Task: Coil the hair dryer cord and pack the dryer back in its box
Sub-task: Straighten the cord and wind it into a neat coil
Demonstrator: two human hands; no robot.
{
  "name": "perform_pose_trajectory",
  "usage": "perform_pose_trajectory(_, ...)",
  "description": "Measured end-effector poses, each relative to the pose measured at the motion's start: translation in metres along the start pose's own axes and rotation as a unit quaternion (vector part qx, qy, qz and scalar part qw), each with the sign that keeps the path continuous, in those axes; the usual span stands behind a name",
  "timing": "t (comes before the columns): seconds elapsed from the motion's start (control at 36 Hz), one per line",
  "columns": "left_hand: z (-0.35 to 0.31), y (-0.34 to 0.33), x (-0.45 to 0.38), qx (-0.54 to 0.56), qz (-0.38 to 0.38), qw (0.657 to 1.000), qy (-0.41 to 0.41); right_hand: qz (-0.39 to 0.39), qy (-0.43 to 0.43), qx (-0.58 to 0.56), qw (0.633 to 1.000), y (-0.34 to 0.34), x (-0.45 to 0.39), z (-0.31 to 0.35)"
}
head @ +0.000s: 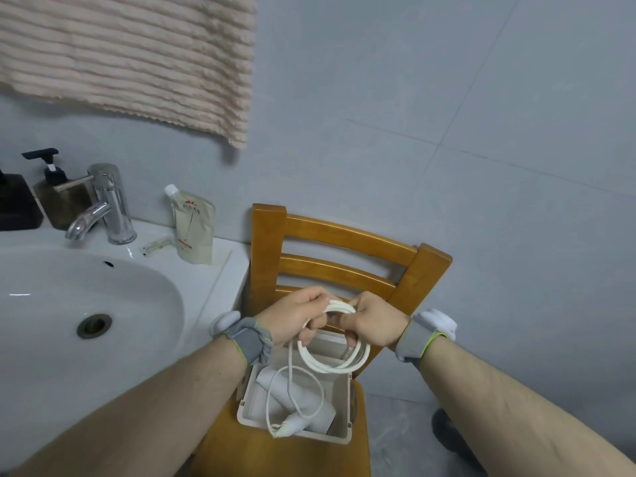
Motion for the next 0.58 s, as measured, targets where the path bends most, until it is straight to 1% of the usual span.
perform_pose_trajectory(0.06, 0.008, 0.005, -0.001, 0.035, -0.023, 0.999, 0.007, -0.009, -0.005, -0.028, 1.0, -0.001, -0.001, -0.005)
perform_pose_trajectory(0.08, 0.012, 0.007, -0.002, 0.033, -0.033, 0.999, 0.011, -0.004, -0.004, -0.029, 1.0, -0.003, -0.002, -0.006)
perform_pose_trajectory(0.14, 0.014, 0.008, -0.003, -0.004, -0.052, 0.999, 0.015, 0.026, -0.001, 0.008, 1.0, -0.008, -0.005, -0.007)
perform_pose_trajectory(0.17, 0.011, 0.008, -0.004, -0.053, -0.058, 0.997, 0.005, 0.051, -0.001, 0.029, 0.998, -0.012, -0.005, -0.006)
perform_pose_trajectory(0.19, 0.005, 0.008, -0.004, -0.124, -0.064, 0.99, -0.015, 0.078, 0.001, 0.035, 0.996, -0.017, -0.004, -0.004)
perform_pose_trajectory(0.22, -0.001, 0.006, -0.004, -0.197, -0.066, 0.978, -0.038, 0.097, -0.003, 0.014, 0.995, -0.021, -0.002, -0.004)
perform_pose_trajectory(0.25, -0.005, 0.006, -0.005, -0.245, -0.068, 0.966, -0.054, 0.099, -0.015, -0.039, 0.994, -0.023, -0.002, -0.007)
perform_pose_trajectory(0.28, -0.006, 0.005, -0.005, -0.253, -0.07, 0.963, -0.055, 0.08, -0.03, -0.104, 0.991, -0.023, -0.003, -0.009)
perform_pose_trajectory(0.31, -0.006, 0.005, -0.005, -0.227, -0.069, 0.97, -0.047, 0.045, -0.037, -0.153, 0.986, -0.022, -0.004, -0.012)
perform_pose_trajectory(0.33, -0.004, 0.004, -0.005, -0.185, -0.064, 0.98, -0.037, 0.001, -0.039, -0.172, 0.984, -0.019, -0.006, -0.015)
perform_pose_trajectory(0.39, 0.002, 0.0, -0.004, -0.089, -0.048, 0.995, -0.007, -0.073, -0.032, -0.168, 0.983, -0.016, -0.007, -0.018)
perform_pose_trajectory(0.42, 0.007, 0.0, -0.003, -0.036, -0.046, 0.998, 0.008, -0.096, -0.029, -0.167, 0.981, -0.017, -0.009, -0.019)
perform_pose_trajectory(0.44, 0.013, 0.0, -0.002, 0.022, -0.049, 0.998, 0.024, -0.114, -0.033, -0.174, 0.978, -0.017, -0.01, -0.021)
perform_pose_trajectory(0.5, 0.026, 0.002, -0.001, 0.138, -0.056, 0.987, 0.066, -0.15, -0.063, -0.21, 0.964, -0.017, -0.01, -0.03)
perform_pose_trajectory(0.53, 0.031, 0.004, 0.001, 0.178, -0.057, 0.979, 0.085, -0.164, -0.083, -0.235, 0.954, -0.015, -0.009, -0.033)
perform_pose_trajectory(0.58, 0.044, 0.002, 0.002, 0.214, -0.059, 0.968, 0.113, -0.172, -0.12, -0.273, 0.939, -0.016, -0.008, -0.044)
Point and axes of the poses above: each hand's wrist, its own x-axis away from the middle knuckle, its own y-axis out of the back of the hand, z = x × y, the point moved 8 cm from there along -x, towards the middle knuckle, and after that the axes turned 4 degrees about -z, right-handed, at the moved point
